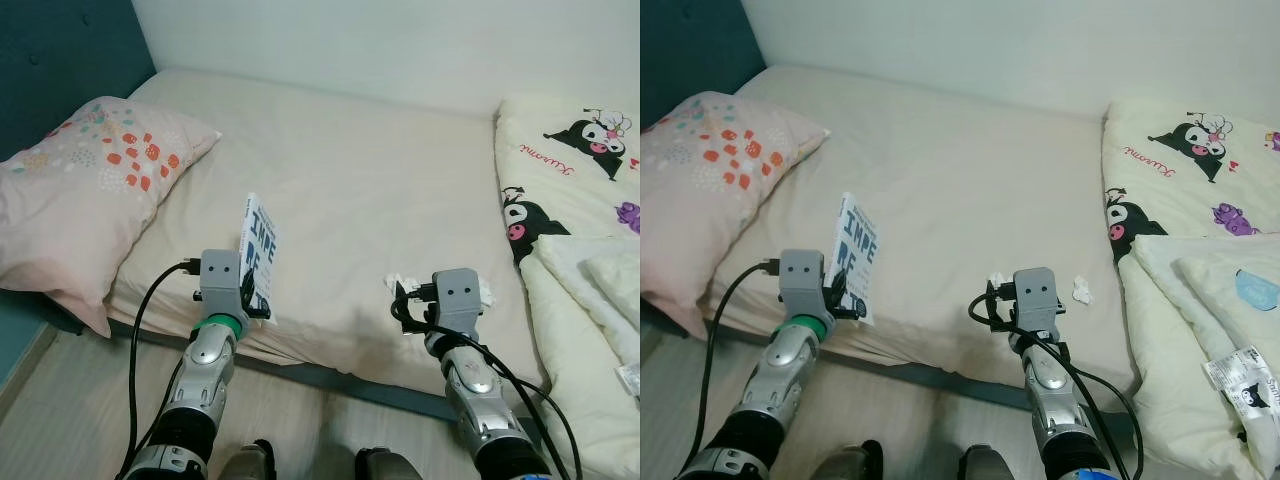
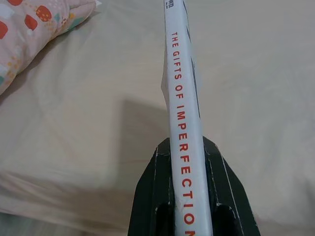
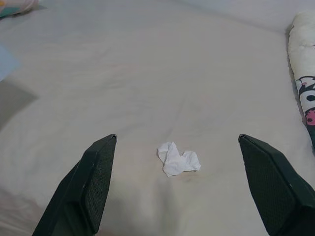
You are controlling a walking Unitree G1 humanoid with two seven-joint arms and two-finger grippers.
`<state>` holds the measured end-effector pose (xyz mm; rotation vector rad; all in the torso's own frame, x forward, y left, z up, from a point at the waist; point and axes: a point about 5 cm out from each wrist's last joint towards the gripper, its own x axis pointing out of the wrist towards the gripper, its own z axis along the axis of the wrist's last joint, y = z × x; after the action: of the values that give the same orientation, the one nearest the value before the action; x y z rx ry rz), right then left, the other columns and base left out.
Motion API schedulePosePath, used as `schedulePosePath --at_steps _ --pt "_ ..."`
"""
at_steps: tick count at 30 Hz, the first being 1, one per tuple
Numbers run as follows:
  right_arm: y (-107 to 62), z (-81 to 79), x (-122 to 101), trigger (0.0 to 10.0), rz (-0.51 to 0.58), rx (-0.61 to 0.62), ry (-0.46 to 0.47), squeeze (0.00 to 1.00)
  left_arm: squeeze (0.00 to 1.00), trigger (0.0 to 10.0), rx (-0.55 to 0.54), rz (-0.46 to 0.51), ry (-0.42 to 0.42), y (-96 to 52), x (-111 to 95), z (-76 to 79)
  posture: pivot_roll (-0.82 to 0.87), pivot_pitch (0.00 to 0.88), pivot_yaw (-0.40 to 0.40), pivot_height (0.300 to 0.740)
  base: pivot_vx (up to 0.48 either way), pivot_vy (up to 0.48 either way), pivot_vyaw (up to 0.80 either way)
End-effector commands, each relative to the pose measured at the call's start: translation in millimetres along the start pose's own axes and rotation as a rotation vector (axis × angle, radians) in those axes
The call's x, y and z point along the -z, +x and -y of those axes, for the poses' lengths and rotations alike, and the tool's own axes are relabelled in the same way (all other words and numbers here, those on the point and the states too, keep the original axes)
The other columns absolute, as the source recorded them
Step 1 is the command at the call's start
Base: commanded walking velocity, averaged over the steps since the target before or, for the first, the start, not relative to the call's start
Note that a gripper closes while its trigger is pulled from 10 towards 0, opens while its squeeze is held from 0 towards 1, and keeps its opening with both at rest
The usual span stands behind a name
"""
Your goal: Clean up the room
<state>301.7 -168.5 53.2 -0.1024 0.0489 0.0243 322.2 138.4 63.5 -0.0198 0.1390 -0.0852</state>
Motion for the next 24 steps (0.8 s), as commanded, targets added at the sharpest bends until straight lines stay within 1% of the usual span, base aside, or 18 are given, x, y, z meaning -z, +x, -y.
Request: schedulePosePath --at_steps 1,10,14,24 --pt "-2.5 -1.2 5.6 10.0 -0.022 -0.003 0.006 0.0 0.0 10.0 0.008 0.02 0.014 -1.4 -0.7 -0.1 -0.03 0.069 0.034 0.74 0.0 0.0 0.0" --pt "-1.3 -1.9 5.2 10.0 -0.02 -0.003 0.007 0.0 0.0 10.0 0.022 0.02 0.013 0.5 -1.9 1.6 -0.02 0.052 0.039 0.74 0.0 0.0 0.0" --pt "-1.0 -2.4 5.0 10.0 -0.018 -0.003 0.008 0.0 0.0 10.0 0.028 0.023 0.016 1.1 -2.9 1.8 -0.02 0.049 0.041 0.74 0.0 0.334 0.0" --pt "-1.3 -1.8 5.2 10.0 -0.017 0.001 0.01 0.0 0.0 10.0 0.043 0.029 0.02 2.2 -4.4 3.5 -0.02 0.038 0.043 0.74 0.0 0.441 0.0"
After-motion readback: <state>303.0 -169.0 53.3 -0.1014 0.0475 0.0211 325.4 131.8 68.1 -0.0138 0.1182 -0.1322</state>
